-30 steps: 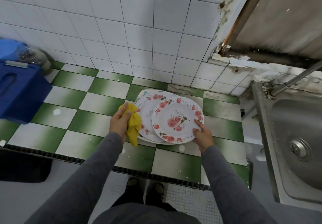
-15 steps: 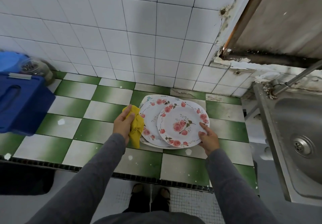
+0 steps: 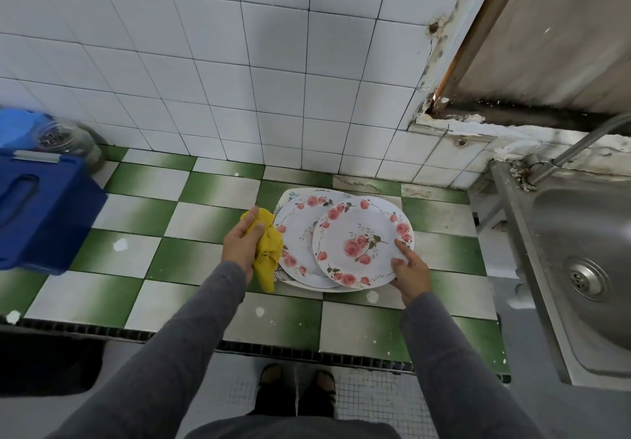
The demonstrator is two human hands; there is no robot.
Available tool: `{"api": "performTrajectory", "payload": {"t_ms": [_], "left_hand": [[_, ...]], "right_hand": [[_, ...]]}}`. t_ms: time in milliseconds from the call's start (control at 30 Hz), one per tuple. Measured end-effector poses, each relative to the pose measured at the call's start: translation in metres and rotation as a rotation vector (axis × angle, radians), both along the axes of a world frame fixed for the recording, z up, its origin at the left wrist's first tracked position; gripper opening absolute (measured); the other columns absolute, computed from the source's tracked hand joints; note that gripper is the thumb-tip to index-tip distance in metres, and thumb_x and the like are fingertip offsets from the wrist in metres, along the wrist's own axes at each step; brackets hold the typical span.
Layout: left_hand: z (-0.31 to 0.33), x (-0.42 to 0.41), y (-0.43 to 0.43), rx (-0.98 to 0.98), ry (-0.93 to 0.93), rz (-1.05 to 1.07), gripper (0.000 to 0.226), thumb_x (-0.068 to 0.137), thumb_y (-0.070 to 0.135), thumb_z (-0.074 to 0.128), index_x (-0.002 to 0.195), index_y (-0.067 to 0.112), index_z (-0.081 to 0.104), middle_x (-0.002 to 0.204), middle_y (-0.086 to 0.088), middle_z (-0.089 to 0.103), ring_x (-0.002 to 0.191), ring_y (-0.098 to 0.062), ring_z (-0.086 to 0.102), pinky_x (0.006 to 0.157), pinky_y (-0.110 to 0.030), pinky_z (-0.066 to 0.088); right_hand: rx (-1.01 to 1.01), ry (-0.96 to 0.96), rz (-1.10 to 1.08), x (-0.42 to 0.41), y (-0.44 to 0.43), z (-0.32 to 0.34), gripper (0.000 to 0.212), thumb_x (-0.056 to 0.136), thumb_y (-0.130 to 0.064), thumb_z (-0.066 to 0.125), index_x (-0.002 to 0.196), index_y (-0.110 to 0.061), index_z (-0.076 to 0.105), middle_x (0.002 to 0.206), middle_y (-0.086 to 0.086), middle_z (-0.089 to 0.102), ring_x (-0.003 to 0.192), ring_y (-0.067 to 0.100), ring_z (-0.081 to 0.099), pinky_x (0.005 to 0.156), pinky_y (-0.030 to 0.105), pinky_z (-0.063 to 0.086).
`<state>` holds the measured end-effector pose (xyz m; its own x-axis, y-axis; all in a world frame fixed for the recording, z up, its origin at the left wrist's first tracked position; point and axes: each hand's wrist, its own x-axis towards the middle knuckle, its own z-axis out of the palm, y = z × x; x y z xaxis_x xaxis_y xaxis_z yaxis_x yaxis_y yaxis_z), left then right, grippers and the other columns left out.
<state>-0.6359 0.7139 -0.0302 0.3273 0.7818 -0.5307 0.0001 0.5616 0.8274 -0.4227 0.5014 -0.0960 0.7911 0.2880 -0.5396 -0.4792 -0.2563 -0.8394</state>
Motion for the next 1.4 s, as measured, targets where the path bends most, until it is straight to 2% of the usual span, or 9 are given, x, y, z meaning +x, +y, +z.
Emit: {"api": "performTrajectory", "payload": {"t_ms": [67, 200, 433, 633, 767, 967, 1100, 1233, 1400], "left_hand": [[0.001, 0.001, 0.000, -0.004, -0.013, -0.001, 0.043, 0.100, 0.007, 0.055, 0.141, 0.019, 0.054, 0.137, -0.008, 0.055, 0.087, -0.011, 0.066, 0.072, -0.029, 0.060], [0.002, 0.001, 0.001, -0.003, -0.013, -0.005, 0.043, 0.099, 0.007, 0.056, 0.140, 0.018, 0.055, 0.138, -0.008, 0.054, 0.099, -0.018, 0.062, 0.092, -0.038, 0.054], [0.004, 0.002, 0.000, 0.013, -0.020, -0.018, 0.044, 0.099, 0.004, 0.055, 0.141, 0.016, 0.054, 0.121, -0.004, 0.057, 0.092, -0.013, 0.062, 0.095, -0.038, 0.052], [0.006, 0.009, 0.000, 0.018, -0.043, -0.047, 0.043, 0.099, 0.005, 0.056, 0.140, 0.018, 0.055, 0.135, -0.008, 0.056, 0.108, -0.023, 0.061, 0.096, -0.039, 0.052], [0.013, 0.027, -0.002, 0.035, -0.069, -0.110, 0.043, 0.099, 0.006, 0.057, 0.140, 0.019, 0.055, 0.135, -0.007, 0.057, 0.101, -0.018, 0.062, 0.087, -0.035, 0.054], [0.022, 0.066, -0.011, 0.062, -0.098, -0.257, 0.041, 0.098, 0.009, 0.058, 0.137, 0.023, 0.058, 0.132, -0.006, 0.059, 0.108, -0.022, 0.062, 0.092, -0.037, 0.053], [0.028, 0.102, -0.024, 0.101, -0.124, -0.365, 0.039, 0.097, 0.011, 0.060, 0.134, 0.026, 0.060, 0.133, -0.006, 0.060, 0.116, -0.024, 0.060, 0.102, -0.042, 0.050], [0.037, 0.140, -0.047, 0.101, -0.140, -0.486, 0.033, 0.096, 0.014, 0.064, 0.120, 0.037, 0.067, 0.133, -0.004, 0.062, 0.114, -0.024, 0.062, 0.106, -0.046, 0.048], [0.051, 0.188, -0.092, 0.100, -0.211, -0.626, 0.041, 0.099, 0.008, 0.058, 0.138, 0.021, 0.057, 0.129, -0.010, 0.065, 0.108, -0.028, 0.065, 0.095, -0.045, 0.053]], "right_hand": [[0.001, -0.017, -0.011, -0.001, -0.001, 0.001, 0.043, 0.101, 0.003, 0.047, 0.137, -0.016, 0.059, 0.131, 0.007, 0.053, 0.110, 0.029, 0.057, 0.088, 0.043, 0.055], [0.013, -0.019, -0.048, -0.003, -0.002, 0.005, 0.043, 0.101, 0.004, 0.047, 0.138, -0.015, 0.059, 0.130, 0.007, 0.053, 0.109, 0.028, 0.056, 0.089, 0.044, 0.054], [0.038, -0.045, -0.079, -0.004, 0.000, 0.016, 0.045, 0.101, 0.003, 0.047, 0.139, -0.017, 0.058, 0.131, 0.006, 0.053, 0.111, 0.029, 0.057, 0.088, 0.044, 0.055], [0.080, 0.066, -0.122, -0.005, 0.002, 0.028, 0.047, 0.100, 0.004, 0.049, 0.142, -0.016, 0.055, 0.133, 0.007, 0.053, 0.112, 0.031, 0.060, 0.073, 0.035, 0.061], [0.132, 0.115, -0.169, -0.003, -0.002, 0.039, 0.049, 0.098, 0.006, 0.050, 0.140, -0.017, 0.056, 0.137, 0.010, 0.054, 0.115, 0.032, 0.061, 0.061, 0.029, 0.062], [0.202, 0.103, -0.227, 0.009, -0.028, 0.068, 0.049, 0.099, 0.006, 0.049, 0.140, -0.019, 0.055, 0.123, 0.011, 0.062, 0.096, 0.025, 0.066, 0.065, 0.028, 0.058], [0.195, 0.055, -0.308, 0.026, -0.058, 0.085, 0.048, 0.099, 0.007, 0.048, 0.139, -0.017, 0.056, 0.131, 0.011, 0.060, 0.104, 0.029, 0.064, 0.102, 0.051, 0.051], [0.231, 0.020, -0.420, 0.038, -0.095, 0.109, 0.049, 0.099, 0.009, 0.048, 0.142, -0.014, 0.054, 0.133, 0.008, 0.055, 0.093, 0.019, 0.064, 0.064, 0.027, 0.062], [0.238, -0.053, -0.600, 0.047, -0.143, 0.123, 0.052, 0.095, 0.011, 0.049, 0.141, -0.012, 0.056, 0.133, 0.011, 0.057, 0.102, 0.027, 0.063, 0.062, 0.024, 0.061]]}}
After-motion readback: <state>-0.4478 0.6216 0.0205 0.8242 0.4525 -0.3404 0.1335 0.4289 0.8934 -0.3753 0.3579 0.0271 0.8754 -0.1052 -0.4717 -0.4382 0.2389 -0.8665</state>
